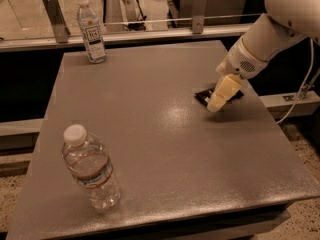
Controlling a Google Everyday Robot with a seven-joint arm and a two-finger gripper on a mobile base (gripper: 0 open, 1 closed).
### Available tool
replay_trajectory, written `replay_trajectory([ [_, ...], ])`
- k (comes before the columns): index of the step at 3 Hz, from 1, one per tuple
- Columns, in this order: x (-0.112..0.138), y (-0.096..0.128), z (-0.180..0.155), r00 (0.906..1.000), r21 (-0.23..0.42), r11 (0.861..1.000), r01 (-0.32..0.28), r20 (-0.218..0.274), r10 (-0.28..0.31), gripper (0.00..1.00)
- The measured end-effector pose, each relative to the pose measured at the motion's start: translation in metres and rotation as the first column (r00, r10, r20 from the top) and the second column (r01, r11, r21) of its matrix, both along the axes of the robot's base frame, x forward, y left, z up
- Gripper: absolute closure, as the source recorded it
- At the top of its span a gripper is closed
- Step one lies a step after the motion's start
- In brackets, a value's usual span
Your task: Move rxbar chocolate near blue plastic bottle
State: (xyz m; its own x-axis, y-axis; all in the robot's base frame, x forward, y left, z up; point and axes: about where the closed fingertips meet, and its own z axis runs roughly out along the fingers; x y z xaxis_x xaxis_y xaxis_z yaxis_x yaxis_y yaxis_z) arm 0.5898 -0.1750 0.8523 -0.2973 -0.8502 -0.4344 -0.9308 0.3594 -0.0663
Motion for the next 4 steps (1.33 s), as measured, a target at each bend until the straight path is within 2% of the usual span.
replay_trajectory([
  [3, -0.0035, -0.0007, 0.0056, 0.9992, 0.056, 0.998, 0.02, -0.036, -0.018, 0.88],
  [4, -0.0031, 0.0007, 0.004, 0.9992, 0.056, 0.998, 0.017, -0.038, -0.015, 0.88],
])
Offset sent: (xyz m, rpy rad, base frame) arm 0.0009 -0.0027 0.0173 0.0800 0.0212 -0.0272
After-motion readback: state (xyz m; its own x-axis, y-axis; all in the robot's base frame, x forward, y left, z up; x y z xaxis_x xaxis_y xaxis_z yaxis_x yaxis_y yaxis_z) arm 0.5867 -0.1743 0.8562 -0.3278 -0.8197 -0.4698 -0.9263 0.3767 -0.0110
